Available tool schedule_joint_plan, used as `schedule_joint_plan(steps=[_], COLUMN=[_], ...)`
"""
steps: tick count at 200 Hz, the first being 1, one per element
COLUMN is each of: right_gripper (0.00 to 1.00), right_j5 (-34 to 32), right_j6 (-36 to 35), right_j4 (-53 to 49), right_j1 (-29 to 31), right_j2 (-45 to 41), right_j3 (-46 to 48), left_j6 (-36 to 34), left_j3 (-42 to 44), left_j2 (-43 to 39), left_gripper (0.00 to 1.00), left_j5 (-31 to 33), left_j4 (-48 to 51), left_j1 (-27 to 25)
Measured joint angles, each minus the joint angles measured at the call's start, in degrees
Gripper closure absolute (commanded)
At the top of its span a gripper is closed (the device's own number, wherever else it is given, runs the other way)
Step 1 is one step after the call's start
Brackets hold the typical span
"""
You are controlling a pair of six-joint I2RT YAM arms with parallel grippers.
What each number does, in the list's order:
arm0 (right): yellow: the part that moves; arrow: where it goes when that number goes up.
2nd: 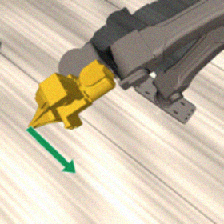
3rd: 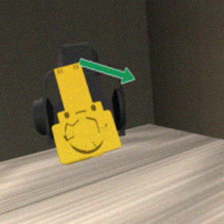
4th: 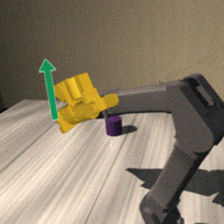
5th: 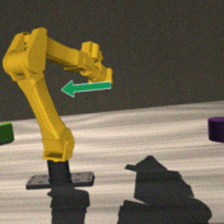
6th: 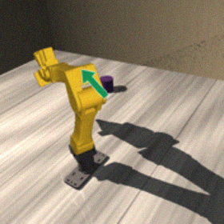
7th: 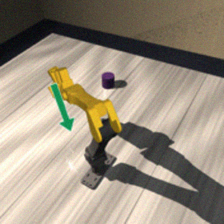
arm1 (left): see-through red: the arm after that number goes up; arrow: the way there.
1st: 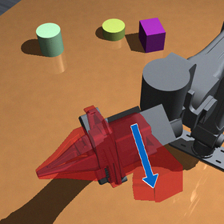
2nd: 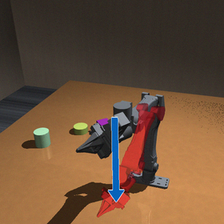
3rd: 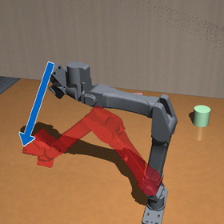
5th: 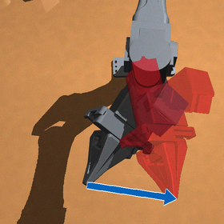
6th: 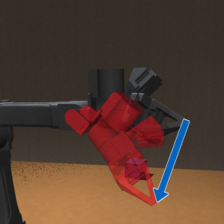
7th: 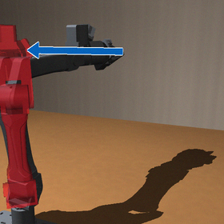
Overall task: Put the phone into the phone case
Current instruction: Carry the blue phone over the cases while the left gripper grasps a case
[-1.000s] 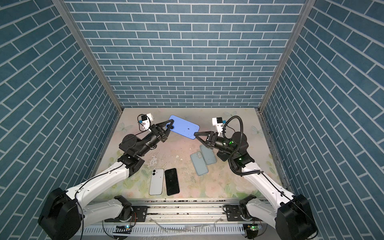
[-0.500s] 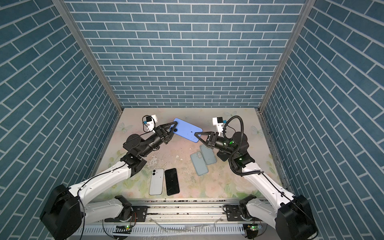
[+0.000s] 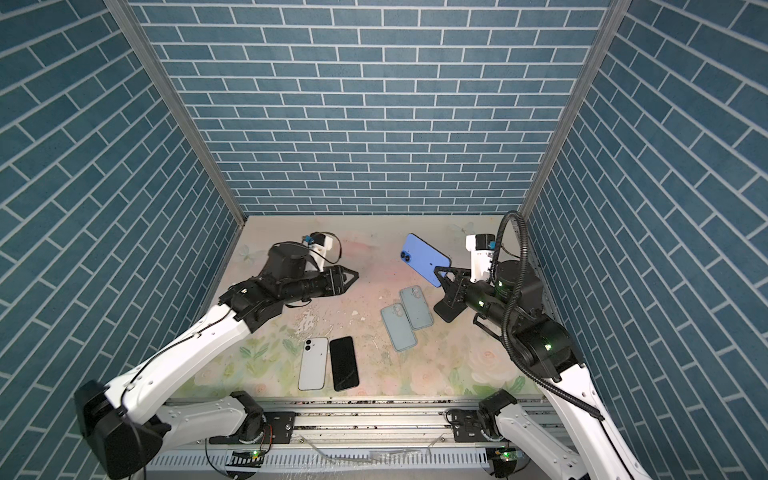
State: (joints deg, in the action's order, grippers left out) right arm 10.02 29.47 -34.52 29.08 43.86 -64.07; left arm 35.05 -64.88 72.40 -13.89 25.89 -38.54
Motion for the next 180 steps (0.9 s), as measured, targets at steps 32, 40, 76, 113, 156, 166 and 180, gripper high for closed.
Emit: schedule_joint_plan(steps=[32, 40, 76, 113, 156, 166, 180], right_gripper=[1.00, 1.00, 1.00, 1.00, 1.00, 1.00, 1.00], right_j5=[-5.4, -5.1, 2.3, 5.9, 6.8, 6.8, 6.7], right_j6=[-9.6, -11.8, -20.9, -26.0, -30.0, -30.5, -31.1], right_j4=[-8.4, -8.6, -8.4, -6.6, -7.0, -7.4, -7.7], right_j1=[-0.1, -0.1, -0.2, -0.1, -0.1, -0.1, -0.1], right_j2=[-2.2, -3.0, -12.0, -20.1, -20.7, -20.7, -20.7], right_j3=[2.9, 4.8, 15.5, 19.0, 19.0, 18.9, 18.8], left_j6=[-7.8, -9.3, -15.0, -18.8, -22.9, -23.4, -23.8], left_j3=[-6.2, -8.5, -18.1, -23.9, -31.5, -32.4, -33.6], left_j2=[15.1, 18.9, 31.0, 39.0, 49.3, 50.8, 52.5], left_gripper=[0.61, 0.61, 0.62, 0.68, 0.72, 0.74, 0.76], left_j5=[3.3, 3.8, 6.7, 9.9, 11.6, 11.6, 11.4], left_j4=[9.5, 10.8, 15.4, 17.7, 19.8, 20.1, 20.6], left_j1=[-7.1, -8.3, -10.9, -11.2, -10.7, -10.4, -9.6])
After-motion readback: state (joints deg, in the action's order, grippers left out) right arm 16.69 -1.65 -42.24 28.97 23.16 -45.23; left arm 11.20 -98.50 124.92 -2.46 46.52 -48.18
